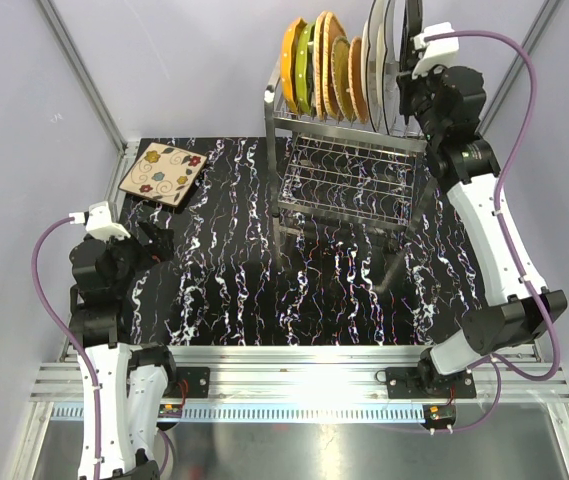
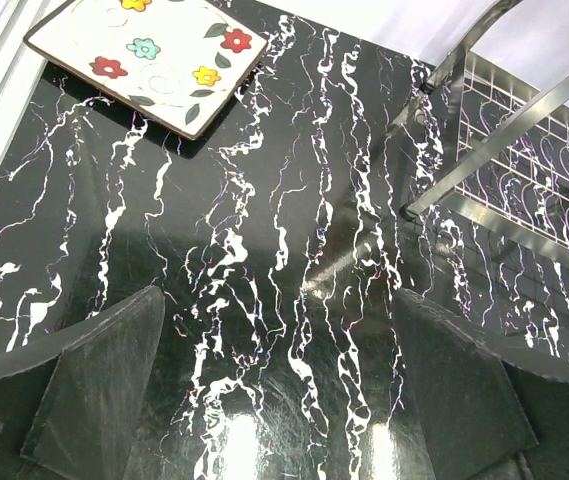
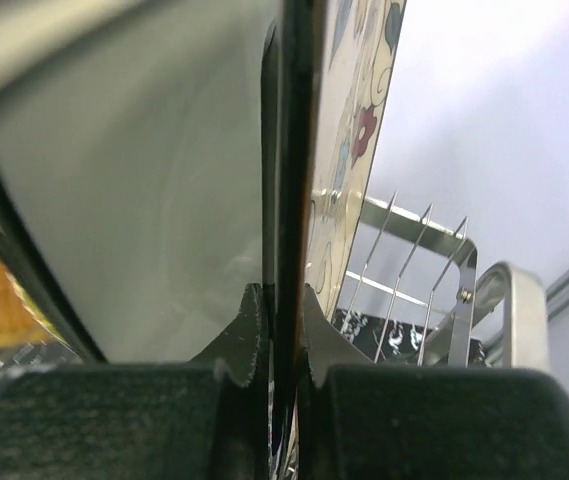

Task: Unload the plates from the dish rack
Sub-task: Grab a plate with the right arm

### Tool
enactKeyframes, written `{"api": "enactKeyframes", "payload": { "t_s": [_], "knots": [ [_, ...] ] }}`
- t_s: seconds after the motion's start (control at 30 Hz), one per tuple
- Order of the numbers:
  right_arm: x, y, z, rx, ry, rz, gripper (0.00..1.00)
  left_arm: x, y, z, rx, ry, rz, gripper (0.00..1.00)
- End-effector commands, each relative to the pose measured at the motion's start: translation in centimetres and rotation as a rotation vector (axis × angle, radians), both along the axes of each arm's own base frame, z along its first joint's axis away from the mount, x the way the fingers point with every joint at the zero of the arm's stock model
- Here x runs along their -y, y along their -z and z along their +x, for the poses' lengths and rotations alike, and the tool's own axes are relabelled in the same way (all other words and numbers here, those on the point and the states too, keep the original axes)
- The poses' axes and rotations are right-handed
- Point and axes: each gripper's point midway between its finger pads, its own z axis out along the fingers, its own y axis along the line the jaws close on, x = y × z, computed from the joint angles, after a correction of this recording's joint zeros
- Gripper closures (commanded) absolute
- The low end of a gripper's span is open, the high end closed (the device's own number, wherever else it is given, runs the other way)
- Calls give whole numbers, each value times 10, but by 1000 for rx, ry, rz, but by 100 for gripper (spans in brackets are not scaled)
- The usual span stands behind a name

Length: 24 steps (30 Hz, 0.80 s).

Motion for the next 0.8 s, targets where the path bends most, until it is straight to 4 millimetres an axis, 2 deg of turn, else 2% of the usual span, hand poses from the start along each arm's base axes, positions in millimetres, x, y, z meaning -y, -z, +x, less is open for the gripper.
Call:
{"api": "enactKeyframes", "payload": {
  "t_s": [0.0, 0.37, 0.53, 0.67, 0.77],
  "knots": [
    [-4, -143, -46, 390, -78, 148, 100, 4, -29, -1, 86, 23, 3, 1],
    [1, -170, -57, 454, -71, 154, 100, 13, -37, 1, 111, 48, -59, 1],
    [4, -183, -75, 494, -80, 125, 100, 17, -45, 5, 123, 43, -131, 1],
    [7, -188, -87, 516, -77, 101, 100, 8, -45, 7, 85, -58, -237, 1],
    [10, -192, -98, 537, -71, 67, 100, 17, -50, 10, 84, -14, -268, 1]
  ]
}}
